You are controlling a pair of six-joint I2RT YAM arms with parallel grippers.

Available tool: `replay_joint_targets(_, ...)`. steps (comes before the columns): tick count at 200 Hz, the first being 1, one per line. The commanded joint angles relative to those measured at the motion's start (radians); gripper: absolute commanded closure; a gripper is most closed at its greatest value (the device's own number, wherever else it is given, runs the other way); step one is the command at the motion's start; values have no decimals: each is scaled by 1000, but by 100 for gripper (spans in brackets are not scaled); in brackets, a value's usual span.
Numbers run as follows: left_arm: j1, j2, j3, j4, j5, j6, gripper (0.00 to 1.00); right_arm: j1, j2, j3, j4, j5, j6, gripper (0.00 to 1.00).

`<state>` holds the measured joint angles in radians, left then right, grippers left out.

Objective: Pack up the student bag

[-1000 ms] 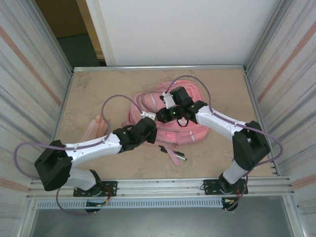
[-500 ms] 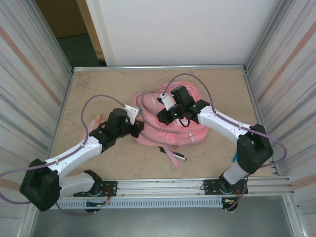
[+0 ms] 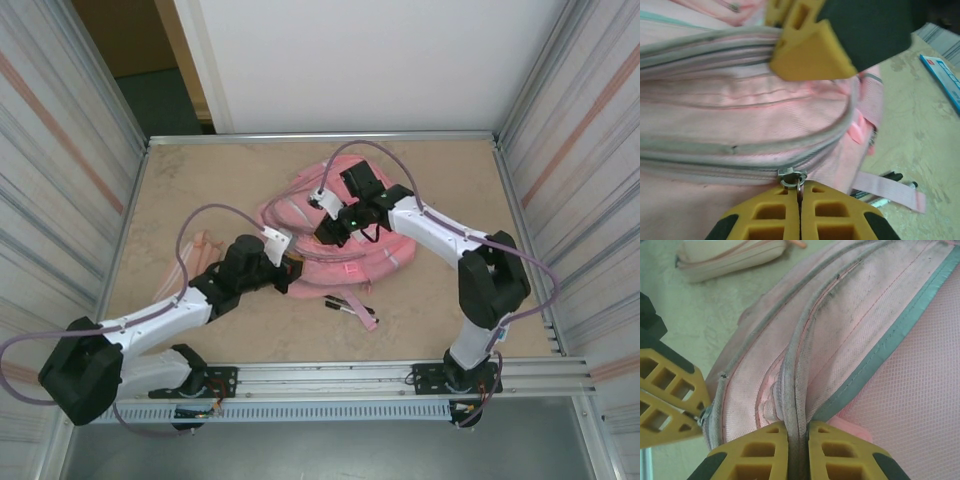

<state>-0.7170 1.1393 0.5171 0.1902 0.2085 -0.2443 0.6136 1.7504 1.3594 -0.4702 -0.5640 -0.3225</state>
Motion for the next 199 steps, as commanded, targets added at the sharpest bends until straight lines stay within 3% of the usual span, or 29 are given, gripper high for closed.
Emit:
replay_joint_targets(1, -57, 19, -19, 81, 61, -50, 100, 31, 47, 74, 220, -36, -217, 100)
replay_joint_targets(27, -52, 47, 12, 56, 35, -105, 100, 44, 72, 77, 249, 86, -243, 100)
replay_joint_targets(56, -50, 58, 36, 76, 14, -120, 100, 36, 29, 2, 292, 229, -231, 93)
replay_joint_targets(72, -49, 91, 49, 100, 2, -139, 100, 27, -13, -51, 302, 334, -168, 78)
replay_joint_targets(103, -49, 180, 103, 124, 53, -157, 100, 12, -169, -199, 314, 408, 57, 57)
replay_joint_targets(117, -49, 206, 120, 128, 52, -162, 100, -6, -237, -259, 277, 515, 259, 31)
replay_joint_targets(119, -49, 209, 122, 129, 53, -163, 100, -11, -246, -266, 265, 523, 300, 23)
replay_joint_targets(120, -49, 210, 122, 130, 55, -164, 100, -15, -250, -269, 259, 525, 317, 12)
replay_joint_targets(122, -48, 214, 124, 131, 56, -164, 100, -22, -258, -275, 249, 524, 353, 3)
replay_joint_targets(125, -47, 219, 125, 134, 58, -164, 100, -37, -271, -284, 232, 511, 406, 0)
replay_joint_targets(166, -47, 277, 178, 148, 124, -157, 100, -303, -394, -367, 30, 193, 1117, 0)
replay_joint_targets(182, -50, 301, 192, 174, 158, -151, 100, -367, -408, -474, 222, -53, 1405, 1)
replay_joint_targets(199, -53, 328, 217, 184, 175, -156, 100, -328, -398, -491, 293, -62, 1616, 9)
